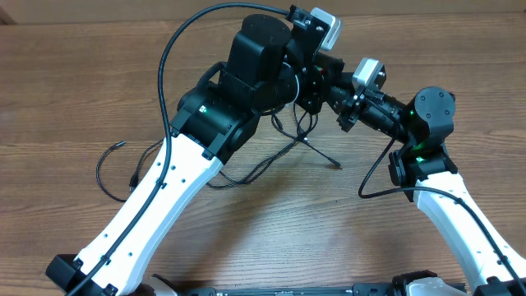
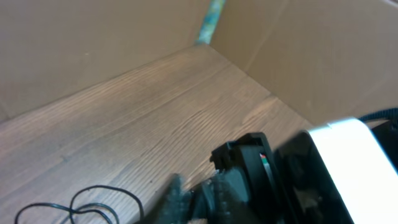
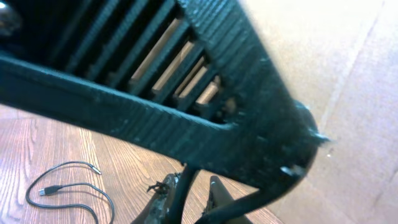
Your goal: Untangle cables
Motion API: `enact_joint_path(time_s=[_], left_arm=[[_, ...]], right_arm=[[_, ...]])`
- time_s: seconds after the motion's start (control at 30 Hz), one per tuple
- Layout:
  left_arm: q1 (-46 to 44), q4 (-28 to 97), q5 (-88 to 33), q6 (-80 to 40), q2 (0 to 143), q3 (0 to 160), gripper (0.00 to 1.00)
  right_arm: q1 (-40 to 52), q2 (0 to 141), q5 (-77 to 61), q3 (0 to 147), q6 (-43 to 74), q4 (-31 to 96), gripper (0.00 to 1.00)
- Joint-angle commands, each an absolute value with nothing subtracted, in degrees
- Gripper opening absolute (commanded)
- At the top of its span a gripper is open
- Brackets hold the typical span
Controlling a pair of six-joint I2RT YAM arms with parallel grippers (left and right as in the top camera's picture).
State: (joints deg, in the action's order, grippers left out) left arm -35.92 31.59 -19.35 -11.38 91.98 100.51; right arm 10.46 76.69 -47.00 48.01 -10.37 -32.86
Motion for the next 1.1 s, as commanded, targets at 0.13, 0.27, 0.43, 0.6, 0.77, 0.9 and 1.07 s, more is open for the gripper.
enact_joint_path(time_s=[0.13,0.27,0.43,0.6,0.77,0.9,1.07], left_arm=[[-35.2,31.2,-17.4,-9.0,91.1,101.8,0.5],[-33.6,31.3,-17.4,-9.0,91.1,101.8,1.0],[-30.8,31.2,-17.6,-9.0,91.0,101.8,1.0],[-26.6,31.2,-20.1,-9.2,91.0,101.8,1.0],[-22.1,33.1,-22.5,-9.2,91.0,101.8,1.0],[-20.0,35.5,-22.5,-9.2,91.0,101.8,1.0],[-19.8,39.0,-22.3,-5.9,91.1,101.7,1.0]], right_arm=[[10.9,76.5,-48.9,49.0,-10.7,-34.1,0.04],[10.9,76.5,-48.9,49.0,-10.8,-35.6,0.04],[10.9,76.5,-47.9,49.0,-10.8,-35.7,0.04],[10.7,76.5,-44.5,49.0,-10.7,-35.5,0.04],[9.6,76.5,-39.5,49.0,-10.7,-35.8,0.04],[8.8,76.5,-35.0,49.0,-10.7,-38.0,0.04],[7.7,76.5,-32.0,49.0,-8.8,-40.4,0.04]])
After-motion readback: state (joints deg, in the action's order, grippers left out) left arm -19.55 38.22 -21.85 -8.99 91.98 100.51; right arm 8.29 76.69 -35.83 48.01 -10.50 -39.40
